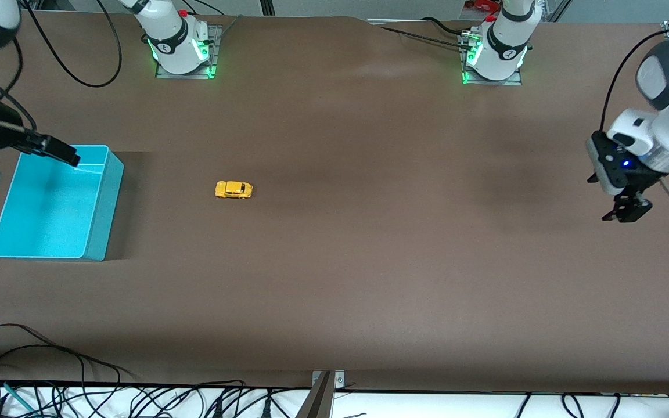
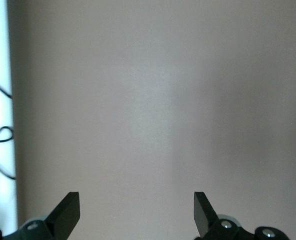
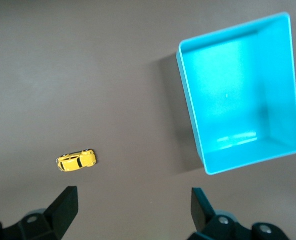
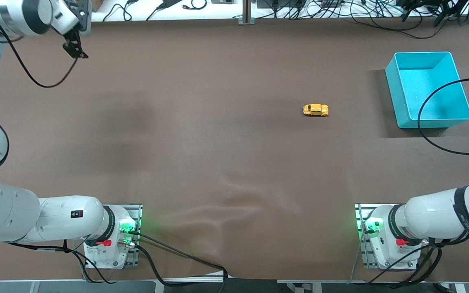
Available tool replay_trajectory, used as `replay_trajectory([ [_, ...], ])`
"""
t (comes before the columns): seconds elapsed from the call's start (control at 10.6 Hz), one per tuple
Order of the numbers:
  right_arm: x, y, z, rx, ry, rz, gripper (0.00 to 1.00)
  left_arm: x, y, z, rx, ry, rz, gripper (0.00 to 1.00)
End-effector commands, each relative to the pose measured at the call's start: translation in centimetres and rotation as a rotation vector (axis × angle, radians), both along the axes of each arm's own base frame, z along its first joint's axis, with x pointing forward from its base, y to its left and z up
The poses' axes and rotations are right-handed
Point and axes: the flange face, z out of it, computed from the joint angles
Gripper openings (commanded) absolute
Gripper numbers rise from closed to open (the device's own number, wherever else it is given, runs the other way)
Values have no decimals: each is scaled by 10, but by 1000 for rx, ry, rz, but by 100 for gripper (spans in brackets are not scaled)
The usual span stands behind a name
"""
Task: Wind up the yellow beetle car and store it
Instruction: 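Release the car with the left gripper while the right gripper reaches toward it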
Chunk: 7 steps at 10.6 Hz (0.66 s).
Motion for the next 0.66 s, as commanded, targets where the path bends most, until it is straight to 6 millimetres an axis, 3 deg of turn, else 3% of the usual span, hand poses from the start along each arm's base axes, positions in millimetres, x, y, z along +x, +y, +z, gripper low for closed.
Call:
replay_trajectory([
  [0.0, -6, 25, -25, -19, 14, -165, 100, -8, -6, 50, -38, 47, 149, 100],
  [0.28, -13, 71, -66, -37, 17, -346, 100, -18, -5, 96, -55, 98, 350, 100],
  [0.57, -22, 119, -120, -66, 8, -629, 100, -32, -13, 136, -60, 159, 677, 100],
])
